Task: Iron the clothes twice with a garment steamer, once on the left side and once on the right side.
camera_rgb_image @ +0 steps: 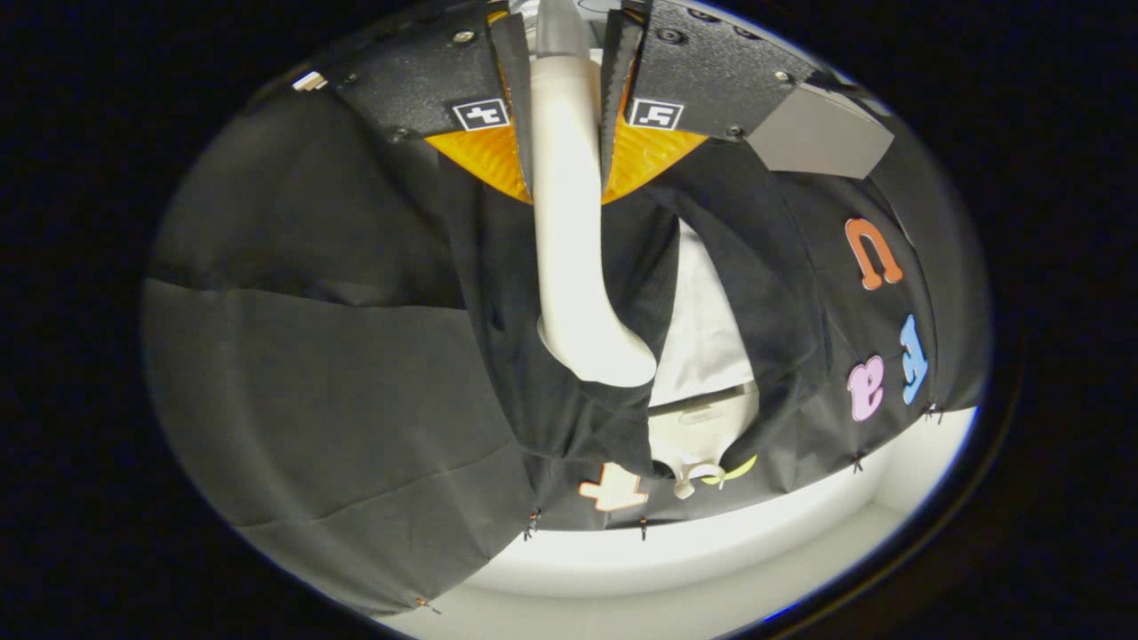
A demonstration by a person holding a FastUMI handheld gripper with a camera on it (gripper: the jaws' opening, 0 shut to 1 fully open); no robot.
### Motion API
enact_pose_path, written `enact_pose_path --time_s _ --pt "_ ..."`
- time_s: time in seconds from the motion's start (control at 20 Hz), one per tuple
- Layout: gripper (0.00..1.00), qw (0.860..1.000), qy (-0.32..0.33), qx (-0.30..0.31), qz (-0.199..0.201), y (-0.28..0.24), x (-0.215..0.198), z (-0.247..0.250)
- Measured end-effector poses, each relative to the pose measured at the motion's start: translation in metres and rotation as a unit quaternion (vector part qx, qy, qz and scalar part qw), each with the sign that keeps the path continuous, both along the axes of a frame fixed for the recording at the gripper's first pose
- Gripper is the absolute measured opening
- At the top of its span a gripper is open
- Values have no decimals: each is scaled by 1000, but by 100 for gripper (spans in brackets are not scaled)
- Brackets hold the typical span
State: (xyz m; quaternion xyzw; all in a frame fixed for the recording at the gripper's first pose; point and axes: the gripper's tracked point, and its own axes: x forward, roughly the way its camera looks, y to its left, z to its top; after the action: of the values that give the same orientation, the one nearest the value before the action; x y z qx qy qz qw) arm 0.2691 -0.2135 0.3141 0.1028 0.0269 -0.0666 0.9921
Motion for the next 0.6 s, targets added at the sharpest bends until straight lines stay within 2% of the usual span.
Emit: enact_pose_path --time_s 0.6 --pt "36 999 48 -18 1 6 -9 -60"
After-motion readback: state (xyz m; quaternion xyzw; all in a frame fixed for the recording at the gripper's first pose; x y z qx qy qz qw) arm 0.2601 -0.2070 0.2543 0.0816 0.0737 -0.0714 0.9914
